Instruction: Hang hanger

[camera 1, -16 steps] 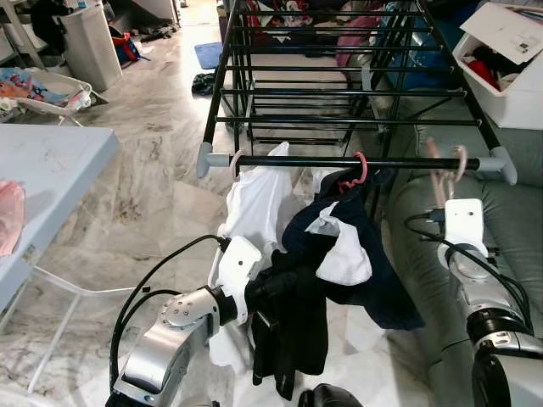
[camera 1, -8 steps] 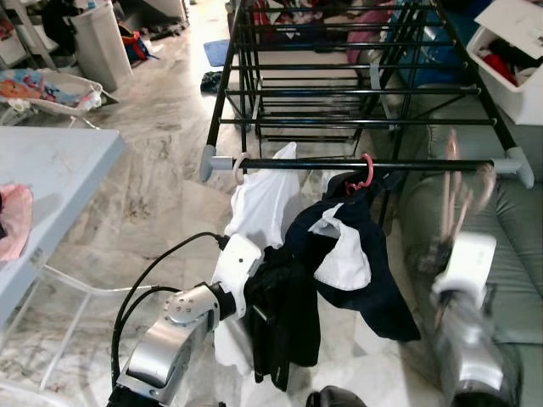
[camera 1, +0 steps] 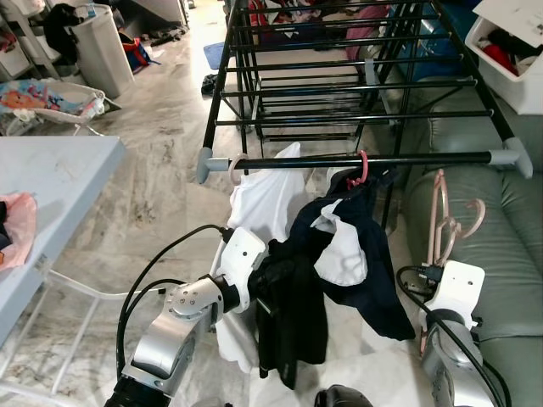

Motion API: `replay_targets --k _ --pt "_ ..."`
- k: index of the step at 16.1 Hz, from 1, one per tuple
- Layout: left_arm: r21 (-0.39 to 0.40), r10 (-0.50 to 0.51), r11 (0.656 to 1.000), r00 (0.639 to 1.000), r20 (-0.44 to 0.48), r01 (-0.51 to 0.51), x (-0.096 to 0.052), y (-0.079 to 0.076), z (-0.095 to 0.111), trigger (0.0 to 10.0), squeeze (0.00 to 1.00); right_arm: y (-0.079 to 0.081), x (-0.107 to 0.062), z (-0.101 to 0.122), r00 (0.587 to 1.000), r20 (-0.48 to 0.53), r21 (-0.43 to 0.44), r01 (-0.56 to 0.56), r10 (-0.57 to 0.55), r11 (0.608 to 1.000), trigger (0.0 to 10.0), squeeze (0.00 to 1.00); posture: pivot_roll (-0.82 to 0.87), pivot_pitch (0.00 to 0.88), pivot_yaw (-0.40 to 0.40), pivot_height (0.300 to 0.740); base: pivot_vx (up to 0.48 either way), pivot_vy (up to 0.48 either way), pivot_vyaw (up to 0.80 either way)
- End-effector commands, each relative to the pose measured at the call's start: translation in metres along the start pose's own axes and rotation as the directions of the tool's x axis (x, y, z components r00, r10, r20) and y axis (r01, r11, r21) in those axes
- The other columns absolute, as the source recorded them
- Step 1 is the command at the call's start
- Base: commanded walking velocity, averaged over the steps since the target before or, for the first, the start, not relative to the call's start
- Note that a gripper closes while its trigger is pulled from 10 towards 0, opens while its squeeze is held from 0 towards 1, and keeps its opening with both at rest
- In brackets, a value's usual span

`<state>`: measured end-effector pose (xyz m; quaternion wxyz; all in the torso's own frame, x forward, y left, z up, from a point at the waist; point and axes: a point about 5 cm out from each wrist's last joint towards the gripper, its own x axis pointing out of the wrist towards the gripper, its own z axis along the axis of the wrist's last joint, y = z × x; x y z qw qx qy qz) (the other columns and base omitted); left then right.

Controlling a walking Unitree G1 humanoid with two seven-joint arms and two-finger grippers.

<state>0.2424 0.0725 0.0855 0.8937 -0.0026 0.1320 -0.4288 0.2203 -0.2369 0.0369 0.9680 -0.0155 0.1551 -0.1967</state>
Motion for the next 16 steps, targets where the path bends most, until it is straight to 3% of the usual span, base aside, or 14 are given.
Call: replay_targets --k 1,16 --pt "0.017 0.005 1.0 1.0 0.009 -0.005 -0.0028 0.0025 0.0021 10.0 0.0 0.0006 -0.001 0.0053 1.0 0.014 0.008 0.007 -0.007 1.0 10.0 0.0 -0.06 0.0 0.09 0.74 -0.277 0.0 0.0" --pt "0.041 -0.014 0.999 1.0 0.004 0.013 -0.0004 0.0089 0.0064 10.0 0.0 0.0072 0.001 0.0049 1.0 -0.009 0.015 0.012 -0.012 1.0 10.0 0.0 -0.05 0.0 0.104 0.74 -0.286 0.0 0.0"
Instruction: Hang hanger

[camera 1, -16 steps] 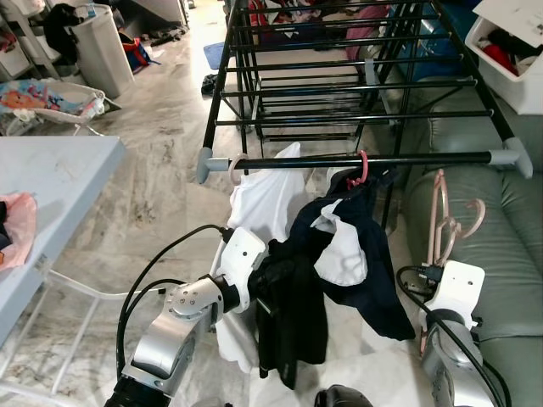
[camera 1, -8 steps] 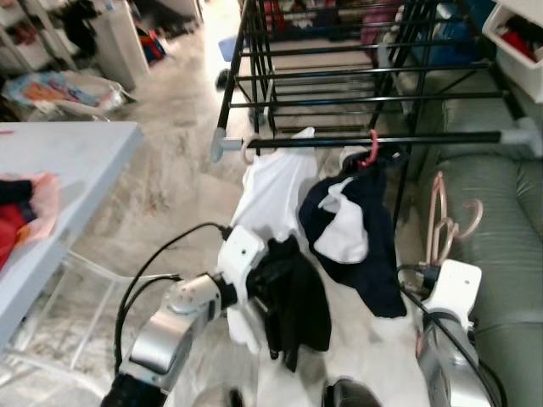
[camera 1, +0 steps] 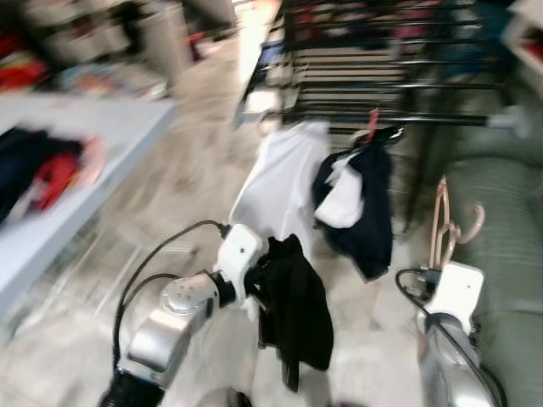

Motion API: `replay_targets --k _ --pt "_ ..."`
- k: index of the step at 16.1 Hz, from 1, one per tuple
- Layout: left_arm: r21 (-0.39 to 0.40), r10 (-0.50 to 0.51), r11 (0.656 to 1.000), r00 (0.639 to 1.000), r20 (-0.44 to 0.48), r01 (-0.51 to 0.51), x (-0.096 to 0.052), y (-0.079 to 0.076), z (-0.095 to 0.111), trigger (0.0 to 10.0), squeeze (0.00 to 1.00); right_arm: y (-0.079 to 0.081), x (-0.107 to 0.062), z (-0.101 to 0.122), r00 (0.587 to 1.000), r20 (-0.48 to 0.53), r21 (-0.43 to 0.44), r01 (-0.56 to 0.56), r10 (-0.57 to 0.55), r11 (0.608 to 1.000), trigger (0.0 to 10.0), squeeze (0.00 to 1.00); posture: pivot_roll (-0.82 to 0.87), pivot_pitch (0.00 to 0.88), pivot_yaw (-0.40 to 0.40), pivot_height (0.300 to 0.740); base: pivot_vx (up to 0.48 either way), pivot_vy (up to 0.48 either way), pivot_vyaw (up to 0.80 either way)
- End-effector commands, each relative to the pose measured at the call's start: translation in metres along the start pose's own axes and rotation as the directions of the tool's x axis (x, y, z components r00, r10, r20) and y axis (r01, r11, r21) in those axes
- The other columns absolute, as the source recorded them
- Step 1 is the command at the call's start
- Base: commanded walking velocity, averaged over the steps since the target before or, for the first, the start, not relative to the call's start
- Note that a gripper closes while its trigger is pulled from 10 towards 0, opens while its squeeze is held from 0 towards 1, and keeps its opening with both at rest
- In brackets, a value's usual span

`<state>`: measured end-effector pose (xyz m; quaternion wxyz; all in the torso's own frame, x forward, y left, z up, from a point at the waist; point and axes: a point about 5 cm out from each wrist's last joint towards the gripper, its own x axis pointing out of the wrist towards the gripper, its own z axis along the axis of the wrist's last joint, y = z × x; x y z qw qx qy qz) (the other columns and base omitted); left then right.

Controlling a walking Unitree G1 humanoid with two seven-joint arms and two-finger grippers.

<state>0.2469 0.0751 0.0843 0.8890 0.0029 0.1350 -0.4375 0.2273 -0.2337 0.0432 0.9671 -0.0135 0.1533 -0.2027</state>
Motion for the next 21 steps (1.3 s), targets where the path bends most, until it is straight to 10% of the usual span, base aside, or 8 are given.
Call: replay_targets --k 1,21 --pt "0.033 0.006 0.999 1.0 0.017 -0.006 -0.001 0.004 0.007 10.0 0.0 0.003 -0.001 -0.003 1.0 -0.014 0.009 0.0 0.001 1.0 10.0 0.0 -0.04 0.0 0.097 0.74 -0.262 0.0 0.0" --pt "0.004 0.065 0.998 0.996 0.069 -0.065 0.006 -0.001 0.006 10.0 0.0 0.002 0.019 0.013 0.998 -0.008 -0.047 -0.061 0.061 0.997 10.0 0.0 -0.05 0.0 -0.005 0.74 -0.013 0.14 -0.56"
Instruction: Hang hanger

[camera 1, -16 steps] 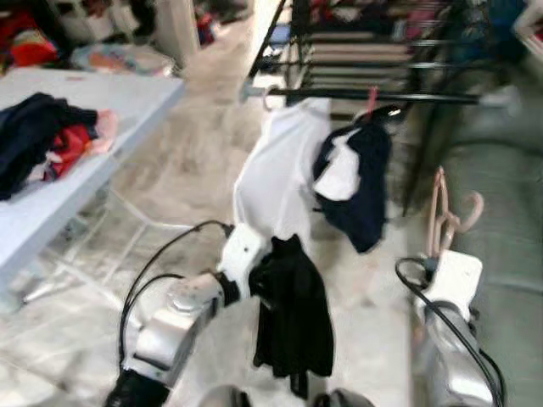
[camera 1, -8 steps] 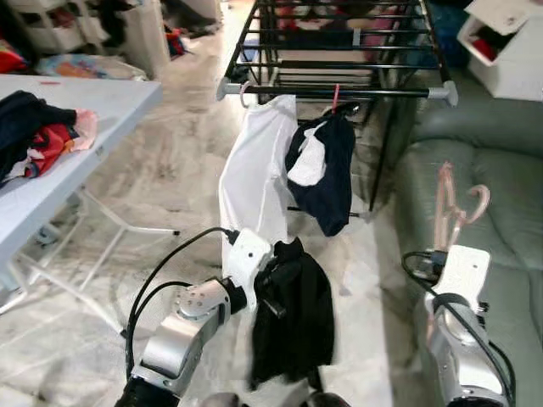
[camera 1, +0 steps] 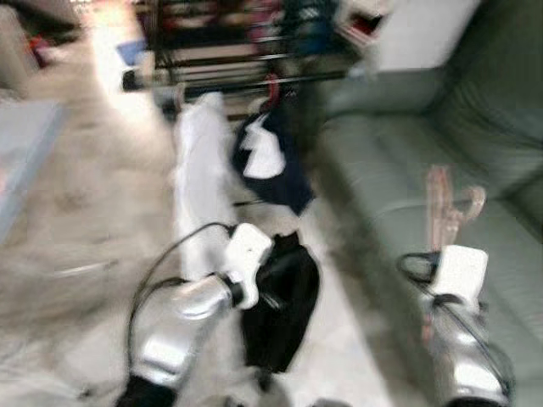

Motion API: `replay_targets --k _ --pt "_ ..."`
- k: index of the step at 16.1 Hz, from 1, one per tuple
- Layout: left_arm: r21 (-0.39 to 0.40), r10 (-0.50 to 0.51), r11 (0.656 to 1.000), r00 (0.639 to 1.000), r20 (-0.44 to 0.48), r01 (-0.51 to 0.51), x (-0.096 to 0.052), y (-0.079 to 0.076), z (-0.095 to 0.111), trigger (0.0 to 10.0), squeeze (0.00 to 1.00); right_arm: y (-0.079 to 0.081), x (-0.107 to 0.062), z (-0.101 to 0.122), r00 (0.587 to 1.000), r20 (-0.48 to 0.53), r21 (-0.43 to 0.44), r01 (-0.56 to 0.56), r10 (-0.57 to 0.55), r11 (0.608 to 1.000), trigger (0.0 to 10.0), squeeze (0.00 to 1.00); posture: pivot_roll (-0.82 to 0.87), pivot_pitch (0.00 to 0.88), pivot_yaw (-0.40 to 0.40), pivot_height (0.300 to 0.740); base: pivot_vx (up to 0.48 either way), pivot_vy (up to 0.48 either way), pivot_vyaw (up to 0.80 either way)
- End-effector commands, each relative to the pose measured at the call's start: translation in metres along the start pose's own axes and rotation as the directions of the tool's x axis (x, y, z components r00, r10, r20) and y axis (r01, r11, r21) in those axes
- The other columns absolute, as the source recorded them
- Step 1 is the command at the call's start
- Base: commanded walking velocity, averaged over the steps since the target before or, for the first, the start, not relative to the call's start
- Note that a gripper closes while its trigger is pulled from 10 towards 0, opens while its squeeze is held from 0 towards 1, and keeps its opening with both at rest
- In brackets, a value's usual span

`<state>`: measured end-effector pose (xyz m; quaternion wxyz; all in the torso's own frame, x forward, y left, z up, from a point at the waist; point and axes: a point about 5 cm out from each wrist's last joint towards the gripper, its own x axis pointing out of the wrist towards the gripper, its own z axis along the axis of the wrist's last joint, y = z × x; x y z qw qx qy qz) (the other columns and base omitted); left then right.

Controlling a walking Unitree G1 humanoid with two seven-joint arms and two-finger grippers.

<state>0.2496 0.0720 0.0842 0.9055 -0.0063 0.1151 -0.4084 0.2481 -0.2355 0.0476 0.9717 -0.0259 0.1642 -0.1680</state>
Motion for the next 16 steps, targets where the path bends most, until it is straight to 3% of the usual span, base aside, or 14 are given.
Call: replay_targets --k 1,6,14,16 --pt "0.015 0.002 1.0 1.0 0.027 -0.002 0.002 -0.0012 0.0054 10.0 0.0 -0.0028 0.0016 0.0028 1.0 0.008 -0.008 0.002 -0.002 1.0 10.0 0.0 -0.05 0.0 -0.005 0.74 0.0 0.0 -0.62" --pt "0.014 0.002 1.0 0.999 0.05 -0.003 0.0016 0.0009 0.01 10.0 0.0 0.0011 0.0 0.004 1.0 0.02 -0.001 -0.019 0.019 1.0 10.0 0.0 -0.05 0.0 0.0 0.74 0.0 0.0 -0.3" --pt "0.07 -0.031 0.997 0.998 0.054 0.027 0.0037 0.0001 0.0114 10.0 0.0 0.003 -0.0016 0.0024 0.999 0.024 -0.003 -0.025 0.025 1.0 10.0 0.0 -0.05 0.0 0.017 0.74 0.0 0.471 0.0" --pt "0.161 -0.058 0.986 0.997 0.04 0.051 0.0037 -0.0003 0.0117 10.0 0.0 0.0036 -0.0014 0.0024 0.999 0.025 -0.008 -0.029 0.029 1.0 10.0 0.0 -0.05 0.0 0.015 0.74 0.0 0.48 0.0"
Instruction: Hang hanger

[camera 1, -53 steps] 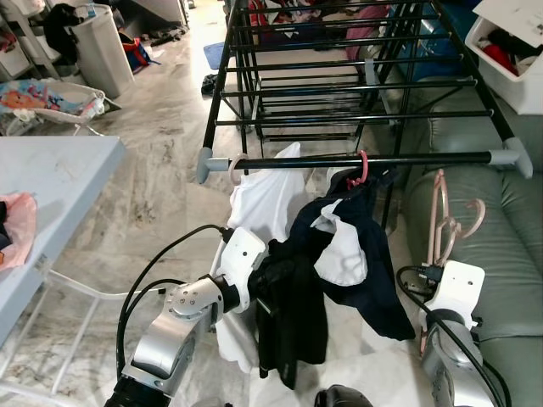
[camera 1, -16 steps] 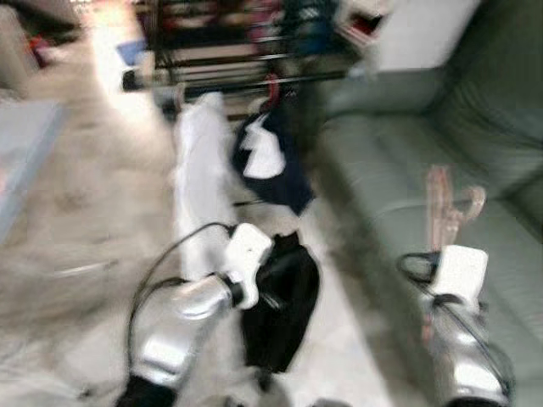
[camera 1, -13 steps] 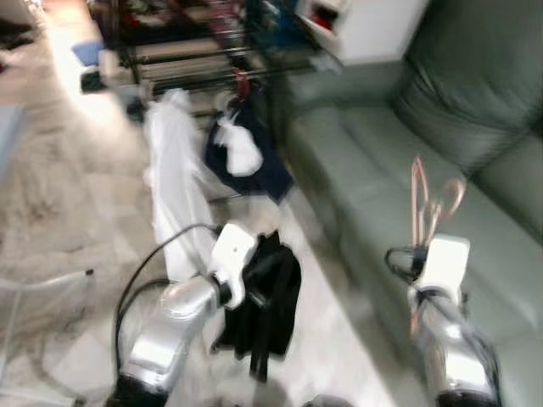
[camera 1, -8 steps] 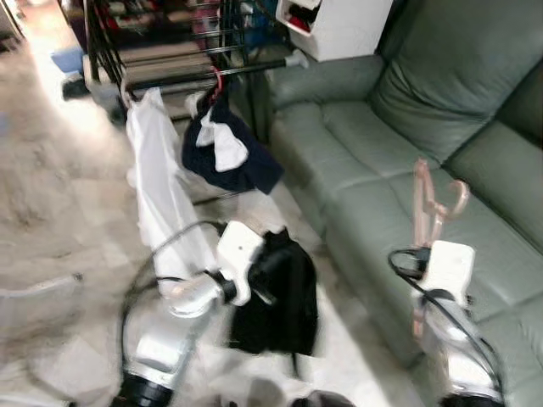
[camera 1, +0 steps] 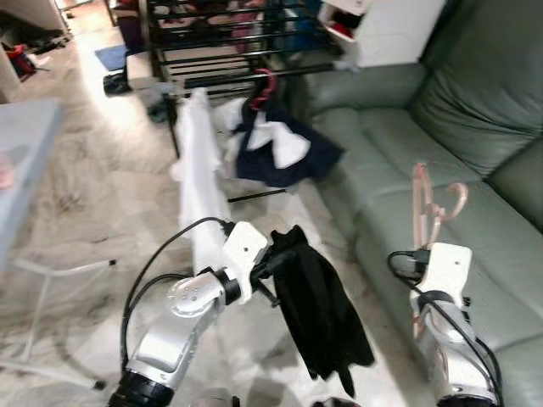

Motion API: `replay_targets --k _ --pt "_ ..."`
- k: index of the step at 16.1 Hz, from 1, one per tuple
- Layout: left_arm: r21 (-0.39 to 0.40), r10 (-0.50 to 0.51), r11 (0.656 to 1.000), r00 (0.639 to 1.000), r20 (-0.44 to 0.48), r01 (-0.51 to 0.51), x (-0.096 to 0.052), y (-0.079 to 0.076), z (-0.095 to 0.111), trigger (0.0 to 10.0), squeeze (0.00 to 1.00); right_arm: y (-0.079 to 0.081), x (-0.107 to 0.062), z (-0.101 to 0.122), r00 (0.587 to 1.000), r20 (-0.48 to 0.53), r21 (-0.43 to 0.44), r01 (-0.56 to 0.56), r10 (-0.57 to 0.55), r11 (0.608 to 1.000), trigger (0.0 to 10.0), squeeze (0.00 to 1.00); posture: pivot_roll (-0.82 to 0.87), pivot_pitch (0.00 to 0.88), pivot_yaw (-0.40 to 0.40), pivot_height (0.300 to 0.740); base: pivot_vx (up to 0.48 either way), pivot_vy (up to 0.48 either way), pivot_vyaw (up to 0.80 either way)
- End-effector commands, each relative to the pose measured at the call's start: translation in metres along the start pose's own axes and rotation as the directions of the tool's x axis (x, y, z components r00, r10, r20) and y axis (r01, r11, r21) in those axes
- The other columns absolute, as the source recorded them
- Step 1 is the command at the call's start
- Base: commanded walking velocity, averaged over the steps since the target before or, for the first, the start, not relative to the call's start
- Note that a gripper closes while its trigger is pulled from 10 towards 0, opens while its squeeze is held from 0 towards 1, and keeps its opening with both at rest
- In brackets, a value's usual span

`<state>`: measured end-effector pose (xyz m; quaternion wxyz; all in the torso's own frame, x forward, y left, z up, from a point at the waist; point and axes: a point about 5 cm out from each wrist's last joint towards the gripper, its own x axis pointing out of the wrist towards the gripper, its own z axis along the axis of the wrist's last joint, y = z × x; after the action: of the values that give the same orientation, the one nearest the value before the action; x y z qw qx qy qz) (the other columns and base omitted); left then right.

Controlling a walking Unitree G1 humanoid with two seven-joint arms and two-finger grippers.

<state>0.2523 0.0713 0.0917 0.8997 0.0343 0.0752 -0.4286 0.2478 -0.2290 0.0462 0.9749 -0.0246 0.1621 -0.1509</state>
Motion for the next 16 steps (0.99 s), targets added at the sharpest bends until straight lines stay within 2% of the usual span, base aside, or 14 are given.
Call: replay_targets --k 1,3,5,7,9,16 --pt "0.067 -0.029 0.997 1.0 0.004 0.028 0.003 -0.0004 0.0038 10.0 0.0 -0.0026 0.0006 0.0039 1.0 0.02 -0.006 0.006 -0.006 1.0 10.0 0.0 -0.05 0.0 0.015 0.74 0.0 0.48 0.0" --pt "0.159 -0.034 0.987 0.999 -0.004 0.035 0.0042 0.0025 0.0066 10.0 0.0 -0.002 0.0009 0.0044 1.0 0.022 -0.008 0.005 -0.005 1.0 10.0 0.0 -0.05 0.0 0.015 0.74 0.0 0.24 0.0" --pt "0.189 -0.041 0.981 0.999 -0.002 0.04 0.0044 0.0029 0.0075 10.0 0.0 -0.0016 0.0009 0.0044 1.0 0.022 -0.007 0.006 -0.005 1.0 10.0 0.0 -0.04 0.0 0.017 0.74 0.0 0.0 0.0" --pt "0.175 -0.097 0.98 0.995 0.013 0.093 0.0014 -0.001 0.0059 10.0 0.0 -0.001 0.0006 0.0017 1.0 0.012 -0.003 0.01 -0.01 1.0 10.0 0.0 -0.04 0.0 0.019 0.74 0.0 0.0 -0.4" --pt "0.146 -0.102 0.985 0.994 0.031 0.096 0.0006 -0.0017 0.0061 10.0 0.0 -0.0008 0.0002 0.0011 1.0 0.012 -0.002 0.009 -0.009 1.0 10.0 0.0 -0.04 0.0 0.018 0.74 0.255 0.0 -0.8" --pt "0.15 -0.133 0.981 0.99 0.044 0.126 0.0016 -0.0043 0.0069 10.0 0.0 0.0002 0.0018 0.0039 1.0 0.025 -0.009 0.002 -0.002 1.0 10.0 0.0 -0.05 0.0 0.016 0.74 0.458 0.0 0.0"
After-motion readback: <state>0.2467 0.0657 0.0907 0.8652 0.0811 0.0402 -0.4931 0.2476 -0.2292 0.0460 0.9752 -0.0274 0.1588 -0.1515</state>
